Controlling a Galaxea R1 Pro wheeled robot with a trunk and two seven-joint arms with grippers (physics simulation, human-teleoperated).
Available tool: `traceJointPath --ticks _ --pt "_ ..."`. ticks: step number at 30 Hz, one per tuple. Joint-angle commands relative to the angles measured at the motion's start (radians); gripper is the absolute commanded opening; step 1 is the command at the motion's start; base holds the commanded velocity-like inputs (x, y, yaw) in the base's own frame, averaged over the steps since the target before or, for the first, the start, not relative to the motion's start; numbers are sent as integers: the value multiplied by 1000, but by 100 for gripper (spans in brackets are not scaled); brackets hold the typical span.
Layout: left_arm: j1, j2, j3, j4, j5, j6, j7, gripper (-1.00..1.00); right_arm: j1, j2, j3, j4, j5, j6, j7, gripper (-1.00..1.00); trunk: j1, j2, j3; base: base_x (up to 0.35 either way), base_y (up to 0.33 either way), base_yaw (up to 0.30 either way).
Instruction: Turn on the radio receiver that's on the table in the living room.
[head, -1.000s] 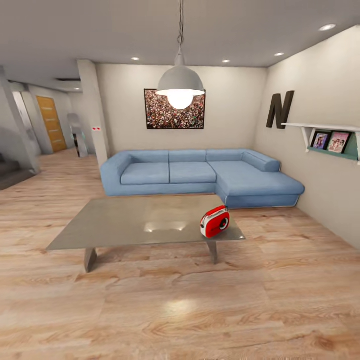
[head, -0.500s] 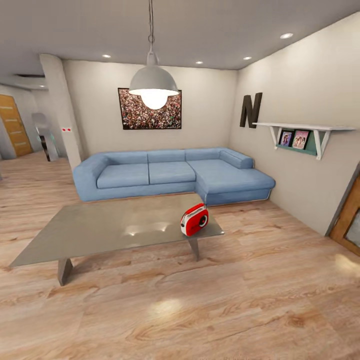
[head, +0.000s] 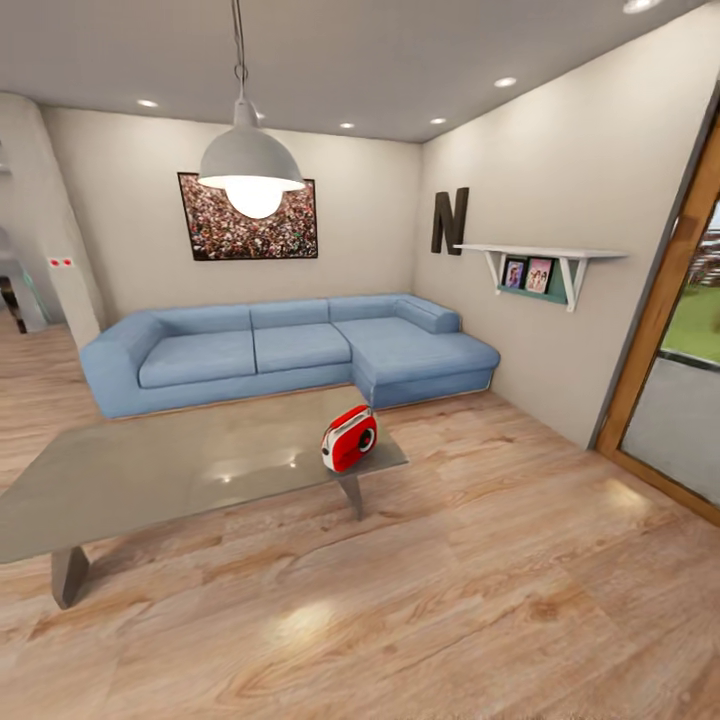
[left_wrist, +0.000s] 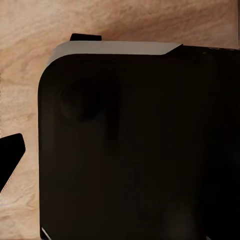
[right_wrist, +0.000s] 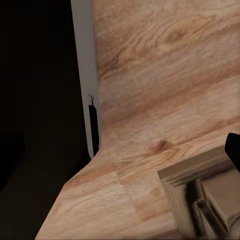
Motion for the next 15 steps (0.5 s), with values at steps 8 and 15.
traceJointPath --ticks 8,15 --pt "0 1 -2 1 2 4 -1 100 0 0 0 0 0 0 0 100 0 0 0 45 0 -184" --pt "0 2 -4 2 3 6 -2 100 0 0 0 0 0 0 0 100 0 0 0 295 0 -10"
